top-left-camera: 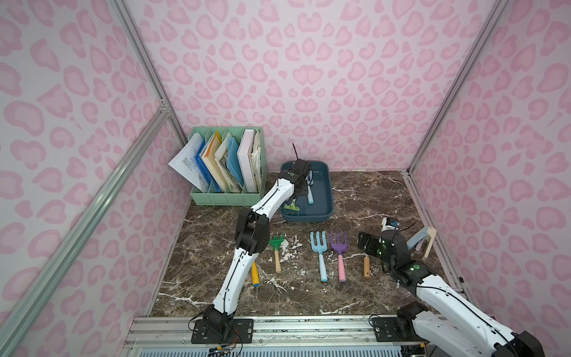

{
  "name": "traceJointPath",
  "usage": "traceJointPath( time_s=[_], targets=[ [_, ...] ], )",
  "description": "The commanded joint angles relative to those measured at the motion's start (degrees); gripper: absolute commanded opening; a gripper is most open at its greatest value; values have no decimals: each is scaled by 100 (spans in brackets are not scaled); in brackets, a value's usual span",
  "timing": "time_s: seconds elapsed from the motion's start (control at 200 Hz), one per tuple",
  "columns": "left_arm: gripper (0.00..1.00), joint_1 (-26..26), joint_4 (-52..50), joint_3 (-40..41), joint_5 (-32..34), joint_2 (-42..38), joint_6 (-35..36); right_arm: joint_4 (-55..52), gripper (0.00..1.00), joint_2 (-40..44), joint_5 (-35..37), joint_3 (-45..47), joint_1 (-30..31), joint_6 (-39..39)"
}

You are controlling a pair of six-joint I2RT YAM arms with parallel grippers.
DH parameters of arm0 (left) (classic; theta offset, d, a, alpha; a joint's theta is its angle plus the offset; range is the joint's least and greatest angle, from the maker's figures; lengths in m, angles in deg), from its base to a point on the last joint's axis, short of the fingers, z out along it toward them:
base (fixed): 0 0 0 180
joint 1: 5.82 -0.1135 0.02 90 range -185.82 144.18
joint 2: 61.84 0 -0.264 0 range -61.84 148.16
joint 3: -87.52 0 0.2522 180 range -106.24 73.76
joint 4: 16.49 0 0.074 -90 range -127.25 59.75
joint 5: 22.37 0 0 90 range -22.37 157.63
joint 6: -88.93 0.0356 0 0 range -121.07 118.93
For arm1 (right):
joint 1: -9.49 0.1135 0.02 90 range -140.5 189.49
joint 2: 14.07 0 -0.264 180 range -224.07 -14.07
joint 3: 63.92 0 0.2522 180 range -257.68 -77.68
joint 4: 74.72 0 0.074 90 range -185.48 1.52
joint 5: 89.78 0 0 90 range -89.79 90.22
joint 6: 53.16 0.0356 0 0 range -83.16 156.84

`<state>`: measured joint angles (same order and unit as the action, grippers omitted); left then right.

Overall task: Take the hand rake out of the storage box
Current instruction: Pick up the rake from the storage box.

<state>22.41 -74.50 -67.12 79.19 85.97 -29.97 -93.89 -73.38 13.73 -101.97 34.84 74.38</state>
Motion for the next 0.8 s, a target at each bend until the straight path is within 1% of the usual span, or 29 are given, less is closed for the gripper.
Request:
traceJointPath(
  time_s=[0.0,0.055,0.115,0.175,0.275,0.365,0.51,0.605,0.67,0.795],
  targets=[
    [52,-67,604,-324,-208,228,332,288,98,-67,-130,1,-45,-111],
    [54,-97,810,-383,-428,332,364,307,98,-89,-147,-2,-73,-121],
    [57,-98,973,-394,-343,432,383,321,98,-107,-184,10,-103,-124],
    [57,-107,1017,-446,-231,532,414,330,98,-131,-192,9,-117,-132],
    [53,-116,1019,-532,-38,692,381,338,98,-150,-207,21,-168,-146],
    [54,-124,1022,-537,198,783,276,361,98,-160,-245,23,-207,-160],
    [55,-129,1061,-564,231,894,235,389,98,-169,-258,37,-254,-162],
    [48,-133,1035,-608,156,963,274,417,98,-187,-288,49,-276,-165],
    [41,-133,977,-618,109,965,284,431,98,-210,-288,52,-291,-163],
    [38,-125,922,-616,60,962,313,481,98,-282,-363,49,-302,-162]
  ],
)
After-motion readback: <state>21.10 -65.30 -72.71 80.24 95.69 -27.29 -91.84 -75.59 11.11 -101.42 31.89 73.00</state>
